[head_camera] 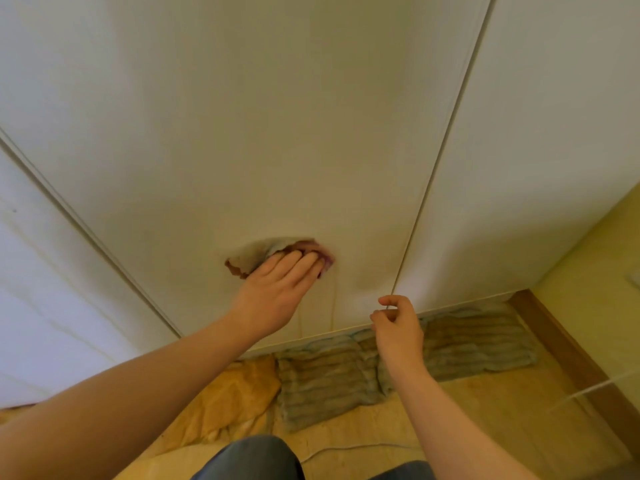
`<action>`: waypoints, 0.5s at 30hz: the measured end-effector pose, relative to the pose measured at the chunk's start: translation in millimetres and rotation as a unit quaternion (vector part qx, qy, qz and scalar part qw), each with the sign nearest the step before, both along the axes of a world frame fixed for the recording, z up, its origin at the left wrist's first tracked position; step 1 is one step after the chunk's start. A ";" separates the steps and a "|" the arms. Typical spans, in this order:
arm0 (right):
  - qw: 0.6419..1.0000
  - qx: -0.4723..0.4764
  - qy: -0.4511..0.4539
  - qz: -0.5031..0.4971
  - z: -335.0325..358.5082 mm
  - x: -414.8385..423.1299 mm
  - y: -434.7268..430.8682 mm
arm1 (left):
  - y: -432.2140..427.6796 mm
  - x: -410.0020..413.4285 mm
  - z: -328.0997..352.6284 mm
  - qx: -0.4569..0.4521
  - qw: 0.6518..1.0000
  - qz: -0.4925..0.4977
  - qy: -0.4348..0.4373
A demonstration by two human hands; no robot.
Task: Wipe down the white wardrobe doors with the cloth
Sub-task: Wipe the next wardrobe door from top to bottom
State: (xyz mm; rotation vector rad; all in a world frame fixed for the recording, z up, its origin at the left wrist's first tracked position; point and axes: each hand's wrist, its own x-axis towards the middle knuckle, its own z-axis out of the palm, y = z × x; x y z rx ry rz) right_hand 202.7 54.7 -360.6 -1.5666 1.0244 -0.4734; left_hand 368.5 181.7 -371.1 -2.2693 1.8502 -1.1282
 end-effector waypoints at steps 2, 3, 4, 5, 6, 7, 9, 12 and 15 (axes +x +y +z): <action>1.000 -0.004 0.003 0.000 -2.3 -1.4 0.1 | 5.7 5.1 -9.2 0.041 0.999 -0.014 -0.019; 1.000 -0.005 0.007 0.001 -3.0 -2.2 0.2 | 9.3 6.8 -19.9 0.079 0.996 -0.034 -0.028; 1.000 -0.005 0.010 0.004 -3.1 -3.2 0.6 | 12.6 5.7 -28.9 0.119 0.992 -0.044 -0.028; 1.000 -0.006 0.012 0.006 -2.9 -4.5 -0.5 | 12.6 2.1 -33.4 0.142 0.989 -0.040 -0.017; 1.000 -0.008 0.015 0.009 -3.1 -5.4 -1.3 | 10.0 -2.0 -33.9 0.137 0.990 -0.034 -0.002; 1.000 -0.010 0.018 0.007 -2.5 -5.4 -2.2 | 2.9 -4.9 -30.4 0.111 0.993 -0.033 0.009; 1.000 -0.012 0.018 -0.001 -2.6 -5.8 -3.7 | -16.5 -9.3 -10.8 0.037 0.999 -0.036 -0.004; 1.000 -0.012 0.017 -0.014 -0.8 -4.8 -9.0 | -48.2 -11.3 18.3 -0.059 0.998 -0.017 -0.015; 1.000 -0.013 0.018 -0.014 -0.7 -5.7 -13.2 | -52.6 -16.4 -0.4 -0.007 0.999 -0.041 -0.001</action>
